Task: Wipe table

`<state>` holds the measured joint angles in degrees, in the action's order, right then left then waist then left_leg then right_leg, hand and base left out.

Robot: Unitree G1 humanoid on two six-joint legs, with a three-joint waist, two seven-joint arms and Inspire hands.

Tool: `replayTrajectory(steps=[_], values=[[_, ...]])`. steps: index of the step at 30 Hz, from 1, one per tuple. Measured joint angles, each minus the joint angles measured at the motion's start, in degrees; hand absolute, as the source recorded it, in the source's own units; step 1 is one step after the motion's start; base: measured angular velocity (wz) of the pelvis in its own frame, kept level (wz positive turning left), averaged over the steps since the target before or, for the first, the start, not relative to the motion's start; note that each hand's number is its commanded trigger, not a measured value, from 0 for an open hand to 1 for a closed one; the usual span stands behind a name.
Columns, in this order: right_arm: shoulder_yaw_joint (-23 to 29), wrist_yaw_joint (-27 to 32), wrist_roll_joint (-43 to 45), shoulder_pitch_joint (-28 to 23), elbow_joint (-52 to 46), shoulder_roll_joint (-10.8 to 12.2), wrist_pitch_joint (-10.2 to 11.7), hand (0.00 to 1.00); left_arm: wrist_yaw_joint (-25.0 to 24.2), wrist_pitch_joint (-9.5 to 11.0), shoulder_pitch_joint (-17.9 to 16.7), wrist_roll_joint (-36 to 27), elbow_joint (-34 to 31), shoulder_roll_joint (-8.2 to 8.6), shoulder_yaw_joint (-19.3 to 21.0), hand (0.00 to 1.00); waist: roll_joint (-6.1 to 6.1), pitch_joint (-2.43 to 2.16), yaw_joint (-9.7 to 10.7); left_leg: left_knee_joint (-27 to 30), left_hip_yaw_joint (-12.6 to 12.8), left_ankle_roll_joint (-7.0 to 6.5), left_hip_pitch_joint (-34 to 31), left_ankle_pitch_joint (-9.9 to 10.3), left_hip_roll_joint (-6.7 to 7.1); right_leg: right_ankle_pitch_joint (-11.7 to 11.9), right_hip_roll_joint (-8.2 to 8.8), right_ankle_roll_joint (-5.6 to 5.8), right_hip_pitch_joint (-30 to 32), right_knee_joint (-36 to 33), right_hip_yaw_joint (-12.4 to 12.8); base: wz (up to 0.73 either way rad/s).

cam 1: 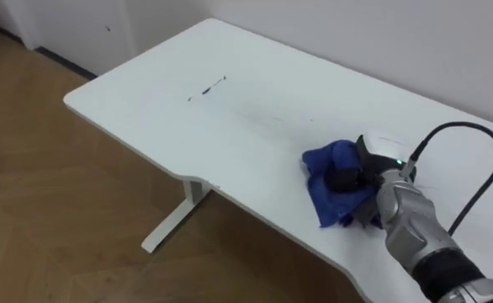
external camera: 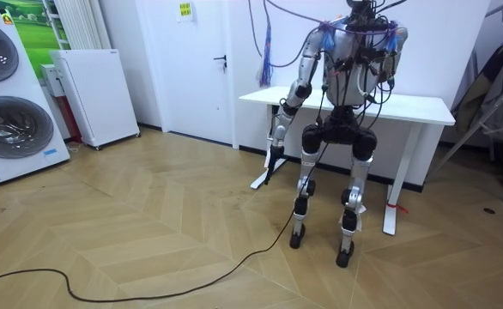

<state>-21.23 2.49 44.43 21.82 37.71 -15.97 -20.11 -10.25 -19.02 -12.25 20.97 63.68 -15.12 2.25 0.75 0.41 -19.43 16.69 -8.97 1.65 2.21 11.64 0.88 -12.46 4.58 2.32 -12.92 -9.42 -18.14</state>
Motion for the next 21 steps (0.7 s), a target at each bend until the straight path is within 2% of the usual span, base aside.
replayTrajectory(steps=[5, 6, 9, 14, 16, 19, 21], values=[[0.2, 0.3, -2.5, 0.2, 1.2, -0.5, 0.1, 1.00, -0.5, -0.7, -0.7, 0.0, -0.3, -0.05, 1.1, 0.00, 0.66, -0.24, 0.5, -0.1, -1.3, 0.06, 0.0, -0.1, 0.48, -0.1, 0.18, 0.10, -0.7, 0.3, -1.1, 0.13], [0.2, 0.4, -3.3, 0.2, 2.1, -0.9, 0.8, 1.00, -0.5, -0.6, -1.1, 0.0, -0.7, -0.10, 1.4, 0.00, 1.08, -0.50, 0.5, -0.3, -1.2, 0.02, 0.2, -0.2, 0.58, -0.1, 0.29, 0.11, -0.9, 0.5, -1.2, 0.04], [1.1, 0.7, -6.4, 0.1, 4.1, -1.6, 2.9, 1.00, -0.3, -0.4, -1.4, -0.1, -0.8, -0.15, 2.1, 0.00, 1.77, -0.43, 1.0, 0.0, -1.2, -0.18, 0.5, -0.1, 0.87, -0.2, 0.48, 0.26, -1.5, 0.8, -1.1, 0.05], [7.9, 2.9, -13.0, -2.4, 7.3, -2.0, 6.3, 1.00, -0.3, -0.7, -1.7, -0.2, -0.9, -0.20, 2.1, 0.00, 1.40, -0.44, 4.2, 0.8, -1.4, -0.63, 0.7, 0.2, 1.62, -0.4, 0.85, 0.70, -2.4, 0.8, 0.0, 0.13], [13.1, 4.9, -14.3, -6.1, 7.4, -2.5, 9.0, 1.00, -0.3, -0.7, -1.8, -0.1, -0.9, -0.20, 3.4, 0.00, 0.68, -0.48, 6.7, 0.8, -1.1, -0.94, 1.5, 0.3, 1.99, -0.5, 1.13, 0.94, -3.1, 0.8, 1.0, 0.00], [17.1, 7.4, -14.9, -9.7, 7.4, -3.8, 11.1, 1.00, 0.0, -0.3, -1.8, -0.1, -0.8, -0.25, 4.5, 0.00, 0.02, -0.86, 8.8, 0.4, 0.5, -1.29, 2.6, 0.5, 1.85, -0.7, 1.39, 1.17, -3.2, 0.7, 3.0, -0.27], [19.0, 8.9, -14.7, -10.9, 7.6, -4.5, 11.5, 1.00, 0.0, -0.3, -1.7, -0.1, -1.2, -0.25, 4.4, 0.00, -0.49, -1.17, 10.7, 0.4, 1.4, -1.44, 3.0, 0.6, 1.81, -0.7, 1.39, 1.18, -3.2, 0.7, 4.5, -0.25]])
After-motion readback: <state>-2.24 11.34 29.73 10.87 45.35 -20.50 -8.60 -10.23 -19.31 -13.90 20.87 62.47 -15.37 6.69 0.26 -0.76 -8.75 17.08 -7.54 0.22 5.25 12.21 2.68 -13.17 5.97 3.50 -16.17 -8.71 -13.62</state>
